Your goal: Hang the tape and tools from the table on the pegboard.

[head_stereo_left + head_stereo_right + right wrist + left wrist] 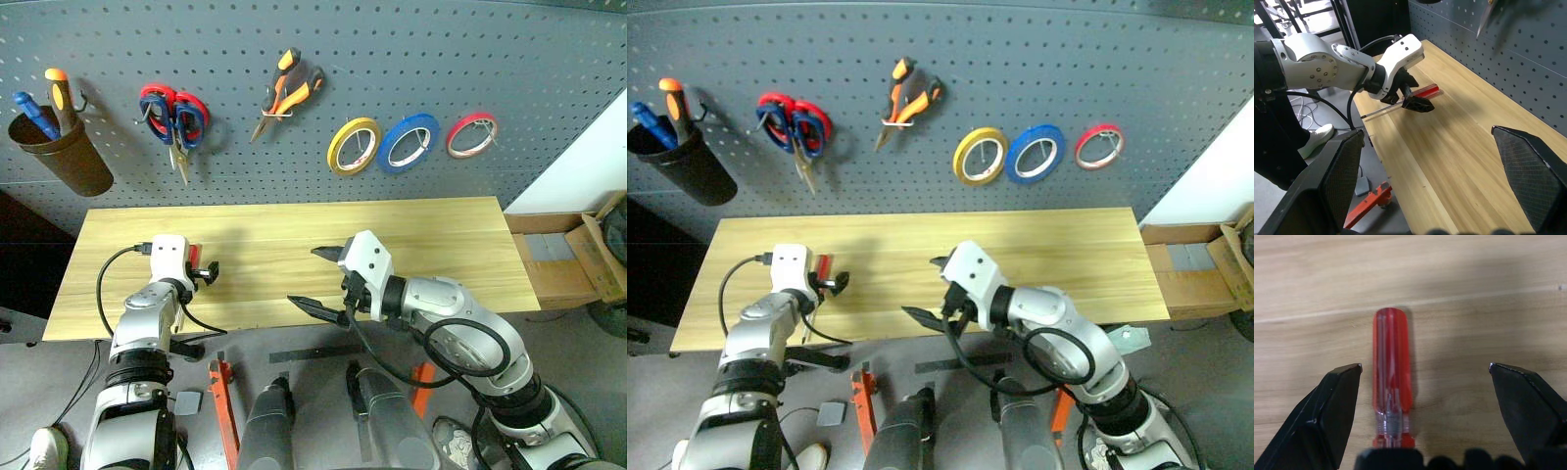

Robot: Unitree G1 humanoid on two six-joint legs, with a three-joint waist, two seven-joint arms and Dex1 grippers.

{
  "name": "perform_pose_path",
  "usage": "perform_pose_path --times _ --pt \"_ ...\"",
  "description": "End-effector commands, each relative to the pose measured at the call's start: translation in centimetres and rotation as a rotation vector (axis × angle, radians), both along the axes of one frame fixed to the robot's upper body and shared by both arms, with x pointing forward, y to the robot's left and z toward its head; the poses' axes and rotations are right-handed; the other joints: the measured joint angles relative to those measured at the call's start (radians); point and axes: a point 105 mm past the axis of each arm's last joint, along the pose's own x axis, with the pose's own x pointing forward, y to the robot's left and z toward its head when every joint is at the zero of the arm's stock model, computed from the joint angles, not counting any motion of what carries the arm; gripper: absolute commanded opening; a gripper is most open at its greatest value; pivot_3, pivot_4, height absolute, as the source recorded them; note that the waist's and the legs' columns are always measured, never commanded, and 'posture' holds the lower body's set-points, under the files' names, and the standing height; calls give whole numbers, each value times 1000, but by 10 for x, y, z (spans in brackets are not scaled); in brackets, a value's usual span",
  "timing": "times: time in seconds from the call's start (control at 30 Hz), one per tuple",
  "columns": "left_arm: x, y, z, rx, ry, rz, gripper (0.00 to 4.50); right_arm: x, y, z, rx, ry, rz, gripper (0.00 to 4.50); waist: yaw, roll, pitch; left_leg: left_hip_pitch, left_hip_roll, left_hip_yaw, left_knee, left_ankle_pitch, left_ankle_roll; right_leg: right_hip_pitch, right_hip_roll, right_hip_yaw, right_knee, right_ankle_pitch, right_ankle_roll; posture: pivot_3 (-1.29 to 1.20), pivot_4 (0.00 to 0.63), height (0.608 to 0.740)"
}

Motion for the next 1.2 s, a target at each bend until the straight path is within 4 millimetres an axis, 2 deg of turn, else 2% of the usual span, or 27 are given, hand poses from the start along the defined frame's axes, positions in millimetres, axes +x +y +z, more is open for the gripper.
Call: perform_pose_path --times 0.03,0.07,0.17,0.43,0.47,0.6,0.7,0.83,0.97,1.2 --pt "2 7 10 9 -31 5 4479 -3 -1 12 36 -38 -4 4500 0 0 4 0 0 0 0 0 0 0 0 0 0 0 0 -157 384 740" --pt "3 7 10 8 -31 4 4479 -2 -2 12 36 -38 -6 4500 0 0 5 0 0 0 0 0 0 0 0 0 0 0 0 -160 384 740" --pt "3 8 10 -2 -33 11 3885 0 -3 12 40 -37 -15 4500 0 0 7 0 0 1 0 -1 -1 0 0 1 0 0 0 -157 388 740" --pt "-2 17 0 -54 -8 49 1046 3 -8 13 38 -35 -37 4500 -1 0 11 0 1 1 -1 -1 -2 0 -1 1 -1 -1 2 -167 393 740" --pt "-3 17 -1 -55 -2 50 823 3 -9 13 37 -34 -39 4500 -1 0 11 0 1 1 -1 -1 -2 0 -1 1 -1 -1 2 -167 393 740" --pt "-3 17 -4 -54 6 53 823 5 -10 11 35 -30 -46 4500 -1 0 13 0 1 1 -1 -1 -2 0 -1 1 -1 -2 1 -162 401 740" --pt "-3 17 -3 -53 2 55 823 5 -11 11 34 -33 -48 4500 -1 1 13 0 1 1 -1 -1 -3 0 -1 1 -1 -2 0 -164 385 740" --pt "-3 18 3 -53 -19 63 823 6 -11 13 39 -40 -44 4500 -1 1 13 0 1 1 -1 -2 -3 0 -1 1 -1 -2 1 -165 380 740" --pt "-5 18 23 -6 -86 77 823 7 -11 16 52 -46 -43 4500 -3 0 13 0 1 1 -2 -2 -4 0 -1 1 -1 -2 1 -166 365 740" --pt "-27 -10 80 138 -273 117 823 0 -12 34 179 -54 -5 4500 0 -1 12 -1 1 1 -1 -6 -11 -1 -1 1 -2 -5 6 -140 325 740"
